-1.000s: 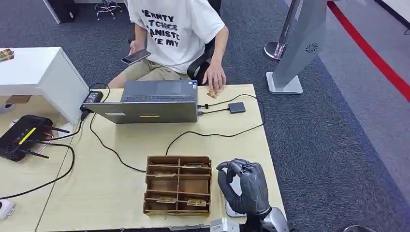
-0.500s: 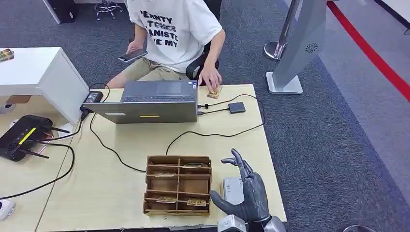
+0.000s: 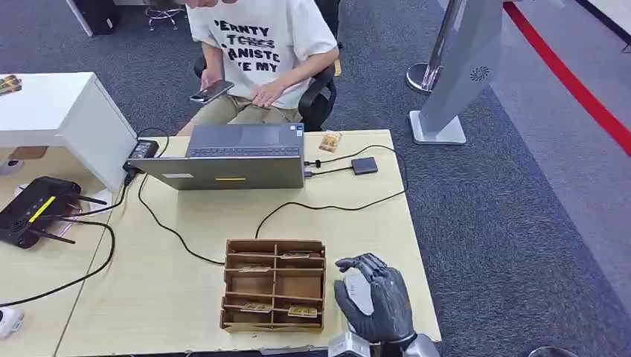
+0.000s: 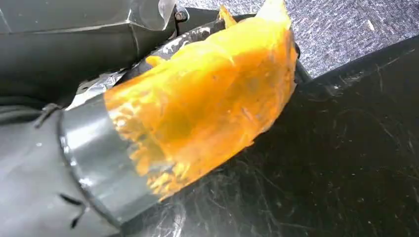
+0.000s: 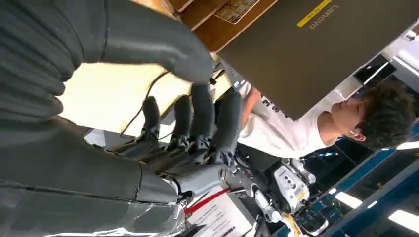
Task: Pass the card to the sensor for recognition and then transmit it.
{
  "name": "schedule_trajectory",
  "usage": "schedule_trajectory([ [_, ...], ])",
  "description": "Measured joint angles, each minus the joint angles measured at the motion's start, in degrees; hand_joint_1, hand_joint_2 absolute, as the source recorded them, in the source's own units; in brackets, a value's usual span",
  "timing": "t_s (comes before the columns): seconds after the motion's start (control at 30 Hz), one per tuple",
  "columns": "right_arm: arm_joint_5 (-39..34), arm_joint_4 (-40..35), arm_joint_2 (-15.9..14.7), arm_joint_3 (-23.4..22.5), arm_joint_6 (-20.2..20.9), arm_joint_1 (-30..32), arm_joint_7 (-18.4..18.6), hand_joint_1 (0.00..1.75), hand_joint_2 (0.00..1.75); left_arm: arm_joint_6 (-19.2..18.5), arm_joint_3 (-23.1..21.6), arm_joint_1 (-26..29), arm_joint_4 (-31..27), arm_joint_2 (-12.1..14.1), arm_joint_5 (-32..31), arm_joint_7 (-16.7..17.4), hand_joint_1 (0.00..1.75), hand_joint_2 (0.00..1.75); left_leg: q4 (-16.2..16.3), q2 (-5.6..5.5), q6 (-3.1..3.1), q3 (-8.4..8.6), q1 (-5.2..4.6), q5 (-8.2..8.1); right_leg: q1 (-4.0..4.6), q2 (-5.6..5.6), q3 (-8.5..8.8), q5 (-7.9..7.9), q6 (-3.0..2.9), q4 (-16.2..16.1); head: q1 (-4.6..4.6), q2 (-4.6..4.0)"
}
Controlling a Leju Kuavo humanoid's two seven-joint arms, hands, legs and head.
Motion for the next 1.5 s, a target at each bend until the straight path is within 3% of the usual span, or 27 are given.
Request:
schedule_trajectory([
  [0.17, 2.73, 0.46, 0.00, 0.00, -0.09, -0.37, 1.20, 1.59, 1.75, -0.09, 0.00, 0.00, 0.00, 0.00, -0.22, 0.11, 0.00, 0.00, 0.00, 0.00, 0.00, 0.00, 0.00, 0.00, 0.00, 0.00, 0.00, 0.00, 0.00, 0.00, 0.00, 0.00],
  [0.33, 6.38, 1.27, 0.00, 0.00, -0.04, -1.01, 3.06, 1.22, 1.75, -0.26, 0.00, -0.04, 0.00, 0.00, -0.61, 0.42, 0.00, 0.00, 0.00, 0.00, 0.00, 0.01, 0.00, 0.00, 0.00, 0.00, 0.01, 0.00, 0.00, 0.00, 0.00, 0.00],
  [0.47, 8.97, 2.25, 0.02, -0.02, 0.11, -1.97, 4.07, 1.05, 1.75, -0.55, 0.00, -0.06, 0.00, 0.02, -0.92, 0.46, 0.00, 0.00, 0.00, 0.00, 0.00, 0.01, 0.00, 0.00, 0.00, 0.00, 0.01, 0.00, 0.00, 0.00, -0.02, 0.00],
  [0.87, 13.86, 6.56, 0.42, -0.20, 2.05, -6.44, 5.64, 1.06, 1.75, -0.94, -0.02, -0.17, 0.00, 0.07, -1.77, 1.05, 0.00, 0.00, 0.00, 0.00, 0.00, 0.02, 0.00, 0.00, 0.00, 0.00, 0.02, 0.01, 0.00, 0.01, -0.02, 0.00],
  [1.0, 14.82, 7.76, 1.03, -0.11, 2.75, -8.34, 6.25, 0.91, 1.75, -1.16, -0.02, -0.20, 0.00, 0.13, -1.92, 1.07, 0.00, 0.00, 0.00, 0.00, 0.00, 0.03, 0.00, 0.01, 0.00, 0.00, 0.02, 0.01, 0.00, 0.01, -0.02, 0.00],
  [1.13, 15.43, 8.72, 1.53, 0.09, 3.63, -10.17, 7.04, 1.06, 1.75, -1.29, -0.04, -0.21, 0.00, 0.20, -2.14, 1.07, 0.00, 0.00, 0.00, 0.00, 0.00, 0.03, 0.00, 0.01, 0.00, 0.00, 0.03, 0.01, 0.00, 0.02, 0.00, 0.00],
  [1.27, 15.70, 10.03, 2.19, 0.52, 4.55, -12.03, 7.69, 0.93, 1.75, -1.66, -0.07, -0.26, 0.00, 0.28, -2.47, 1.16, 0.00, 0.00, 0.00, -0.01, 0.00, 0.03, 0.00, 0.01, -0.01, 0.00, 0.03, 0.01, 0.00, 0.02, 0.00, 0.00],
  [1.5, 15.46, 11.85, 3.15, 1.38, 5.53, -13.93, 8.24, 0.91, 1.75, -1.92, -0.13, -0.30, 0.00, 0.37, -2.51, 1.16, 0.00, 0.00, 0.00, -0.01, 0.00, 0.03, 0.00, 0.01, -0.01, 0.00, 0.03, 0.01, 0.00, 0.02, -0.02, 0.00],
])
